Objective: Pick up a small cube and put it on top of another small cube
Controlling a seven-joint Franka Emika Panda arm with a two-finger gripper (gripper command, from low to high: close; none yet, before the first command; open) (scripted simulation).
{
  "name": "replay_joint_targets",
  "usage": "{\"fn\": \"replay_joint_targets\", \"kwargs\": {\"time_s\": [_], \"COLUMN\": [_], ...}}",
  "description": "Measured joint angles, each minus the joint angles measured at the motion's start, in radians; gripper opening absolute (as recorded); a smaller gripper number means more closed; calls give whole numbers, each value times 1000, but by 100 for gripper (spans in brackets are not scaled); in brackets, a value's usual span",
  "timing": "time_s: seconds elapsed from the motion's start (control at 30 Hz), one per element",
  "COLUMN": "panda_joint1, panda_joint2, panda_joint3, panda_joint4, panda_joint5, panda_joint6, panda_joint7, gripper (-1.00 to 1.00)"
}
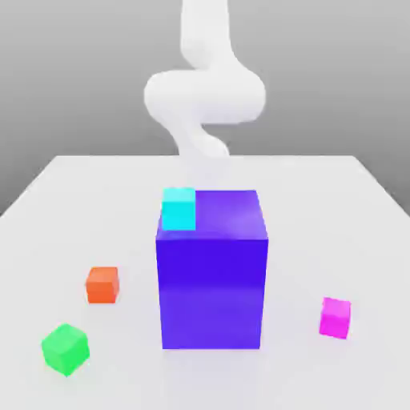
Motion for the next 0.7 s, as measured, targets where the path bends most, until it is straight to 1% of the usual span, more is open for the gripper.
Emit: {"fn": "replay_joint_targets", "kwargs": {"time_s": [0.27,0.47,0.6,0.7], "panda_joint1": [172,277,345,390], "panda_joint2": [297,514,660,769], "panda_joint3": [30,79,123,141], "panda_joint4": [-138,-239,-306,-357], "panda_joint5": [33,42,19,-31], "panda_joint6": [172,298,383,446], "panda_joint7": [-240,-404,-493,-536], "gripper": [0,0,0,0]}}
